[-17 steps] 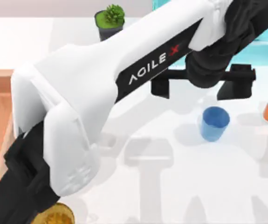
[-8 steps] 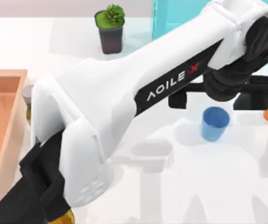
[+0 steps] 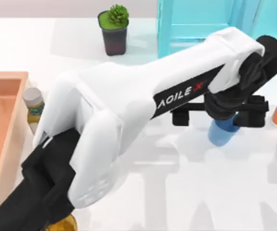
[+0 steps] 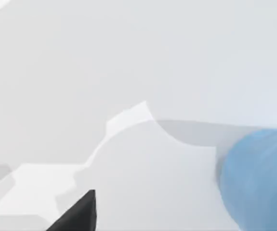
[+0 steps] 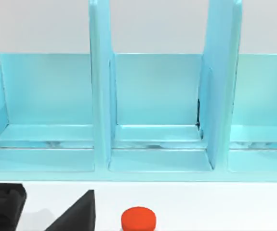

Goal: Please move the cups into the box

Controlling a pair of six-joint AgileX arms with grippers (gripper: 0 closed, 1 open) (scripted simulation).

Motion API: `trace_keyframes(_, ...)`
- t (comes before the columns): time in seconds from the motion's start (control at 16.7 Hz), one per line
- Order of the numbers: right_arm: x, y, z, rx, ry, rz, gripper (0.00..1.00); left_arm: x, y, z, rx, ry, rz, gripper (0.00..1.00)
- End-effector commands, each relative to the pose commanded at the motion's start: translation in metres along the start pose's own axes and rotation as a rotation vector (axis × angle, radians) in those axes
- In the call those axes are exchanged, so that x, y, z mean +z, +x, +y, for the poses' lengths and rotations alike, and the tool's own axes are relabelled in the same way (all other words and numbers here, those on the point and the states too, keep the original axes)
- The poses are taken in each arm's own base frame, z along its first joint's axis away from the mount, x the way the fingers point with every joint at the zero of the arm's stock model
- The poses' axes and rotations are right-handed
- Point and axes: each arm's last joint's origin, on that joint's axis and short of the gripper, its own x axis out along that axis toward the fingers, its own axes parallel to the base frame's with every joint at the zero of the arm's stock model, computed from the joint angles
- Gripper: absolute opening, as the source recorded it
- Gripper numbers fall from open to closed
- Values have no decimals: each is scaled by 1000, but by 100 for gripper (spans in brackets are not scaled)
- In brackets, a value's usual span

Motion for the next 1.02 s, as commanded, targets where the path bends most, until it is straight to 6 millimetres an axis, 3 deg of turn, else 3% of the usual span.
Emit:
trace_keyframes(0.18,0,0,0,0,0,0,100,-2,18,1,0,0,0,100)
trace_keyframes(0.42,0,0,0,0,0,0,100,-2,18,2,0,0,0,100)
trace_keyframes(1.02,0,0,0,0,0,0,100,-2,18,2,0,0,0,25)
